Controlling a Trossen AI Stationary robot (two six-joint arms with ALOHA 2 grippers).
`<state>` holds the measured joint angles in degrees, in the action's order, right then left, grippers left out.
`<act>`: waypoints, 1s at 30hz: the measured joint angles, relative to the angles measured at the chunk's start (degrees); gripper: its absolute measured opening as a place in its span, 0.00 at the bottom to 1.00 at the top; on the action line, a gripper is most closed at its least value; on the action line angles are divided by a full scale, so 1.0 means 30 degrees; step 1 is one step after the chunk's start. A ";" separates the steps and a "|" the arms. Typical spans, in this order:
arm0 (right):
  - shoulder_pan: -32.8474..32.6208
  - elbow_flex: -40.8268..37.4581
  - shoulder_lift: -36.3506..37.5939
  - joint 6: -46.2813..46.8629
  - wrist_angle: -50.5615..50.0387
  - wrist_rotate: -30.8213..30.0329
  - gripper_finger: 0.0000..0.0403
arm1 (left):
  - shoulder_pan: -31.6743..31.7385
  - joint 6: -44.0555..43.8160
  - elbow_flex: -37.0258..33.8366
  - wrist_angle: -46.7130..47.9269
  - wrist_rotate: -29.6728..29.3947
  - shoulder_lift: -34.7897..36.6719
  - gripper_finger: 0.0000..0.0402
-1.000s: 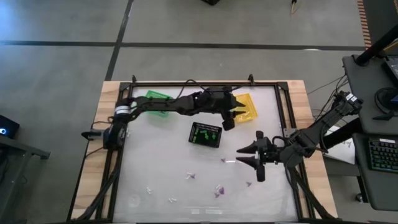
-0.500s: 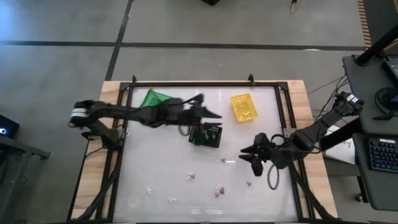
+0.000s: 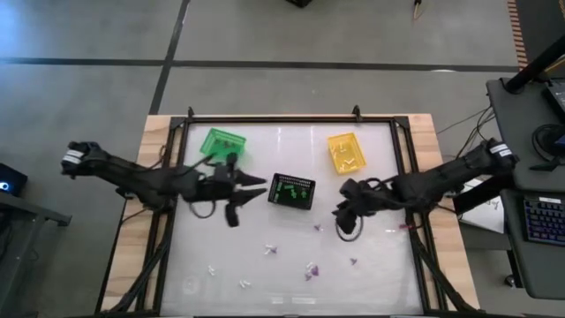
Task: Sort Halloween decoration
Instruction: Put the purple witch hat toy into the green bin
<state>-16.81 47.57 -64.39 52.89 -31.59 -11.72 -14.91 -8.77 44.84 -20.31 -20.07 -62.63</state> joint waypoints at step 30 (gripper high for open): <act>0.1471 0.8510 -1.2721 -0.2815 -0.4188 0.3889 0.34 | -0.2455 -0.0265 -0.4967 -0.3044 -0.1897 0.5415 0.25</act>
<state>-12.39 73.10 -102.55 44.44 -44.16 -0.05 -22.27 -9.56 29.93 -29.44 -25.76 -46.39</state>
